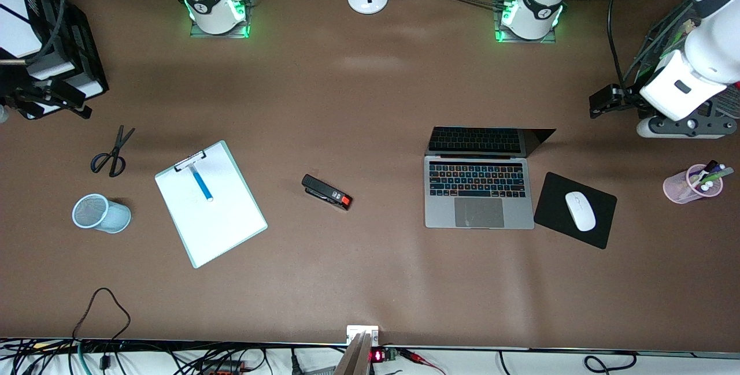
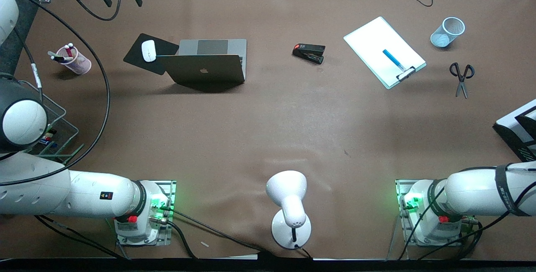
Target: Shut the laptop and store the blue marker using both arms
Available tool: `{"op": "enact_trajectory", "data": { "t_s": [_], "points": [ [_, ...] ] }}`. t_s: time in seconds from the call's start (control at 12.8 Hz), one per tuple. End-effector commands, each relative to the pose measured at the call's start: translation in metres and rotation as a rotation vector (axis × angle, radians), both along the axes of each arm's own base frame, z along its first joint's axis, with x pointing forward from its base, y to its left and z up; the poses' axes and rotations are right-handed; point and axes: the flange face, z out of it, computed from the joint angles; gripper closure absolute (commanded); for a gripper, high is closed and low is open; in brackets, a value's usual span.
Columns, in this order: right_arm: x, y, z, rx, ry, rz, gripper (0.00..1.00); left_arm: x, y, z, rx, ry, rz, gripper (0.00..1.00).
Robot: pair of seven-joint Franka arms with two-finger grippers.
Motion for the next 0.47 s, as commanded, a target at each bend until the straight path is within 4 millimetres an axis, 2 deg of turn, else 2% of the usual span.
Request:
{"op": "enact_trajectory", "data": {
  "t_s": [0.0, 0.08, 0.23, 0.39],
  "points": [
    [0.012, 0.003, -0.012, -0.014, 0.013, 0.004, 0.00, 0.013, 0.001, -0.011, -0.002, 0.032, -0.039, 0.00],
    [0.017, 0.011, -0.022, -0.021, 0.029, 0.019, 0.00, 0.014, 0.002, -0.013, -0.002, 0.036, -0.041, 0.24],
    [0.029, 0.031, -0.041, -0.103, 0.050, 0.086, 0.00, 0.010, 0.001, -0.015, -0.009, 0.066, -0.045, 0.57],
    [0.033, 0.037, -0.054, -0.115, 0.071, 0.099, 0.00, 0.009, -0.002, -0.016, -0.013, 0.075, -0.047, 0.84]
  ]
}}
